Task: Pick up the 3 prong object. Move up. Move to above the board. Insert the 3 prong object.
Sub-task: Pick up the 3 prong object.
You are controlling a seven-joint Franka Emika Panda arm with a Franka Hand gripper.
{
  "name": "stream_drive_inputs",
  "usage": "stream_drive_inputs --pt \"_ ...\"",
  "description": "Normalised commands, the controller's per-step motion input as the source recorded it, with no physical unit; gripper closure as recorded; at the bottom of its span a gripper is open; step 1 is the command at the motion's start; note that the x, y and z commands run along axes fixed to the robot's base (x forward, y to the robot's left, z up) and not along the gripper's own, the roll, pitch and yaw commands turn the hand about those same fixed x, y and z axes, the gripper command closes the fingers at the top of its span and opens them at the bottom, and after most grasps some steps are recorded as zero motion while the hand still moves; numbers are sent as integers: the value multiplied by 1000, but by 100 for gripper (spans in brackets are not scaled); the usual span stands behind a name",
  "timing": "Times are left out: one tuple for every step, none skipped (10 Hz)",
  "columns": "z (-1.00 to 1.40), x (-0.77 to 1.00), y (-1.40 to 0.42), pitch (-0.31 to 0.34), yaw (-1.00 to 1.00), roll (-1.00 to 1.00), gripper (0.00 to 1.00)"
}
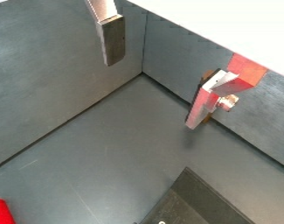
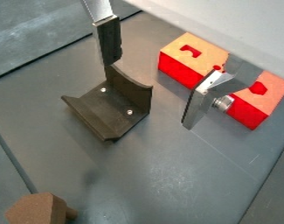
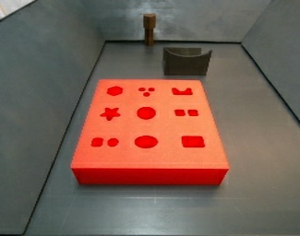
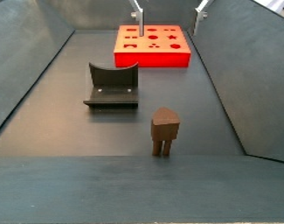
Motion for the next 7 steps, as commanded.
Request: stream_drive_inputs --pt "0 0 -103 0 0 50 0" --pt "0 -109 0 -60 -3 -16 0" --pt "0 -191 357 -39 0 0 0" --pt "0 -94 677 -4 0 -31 0" --pt "-37 0 771 0 0 -57 0" --pt "-149 0 760 0 0 -44 0" --pt "-263 31 711 0 0 -1 0"
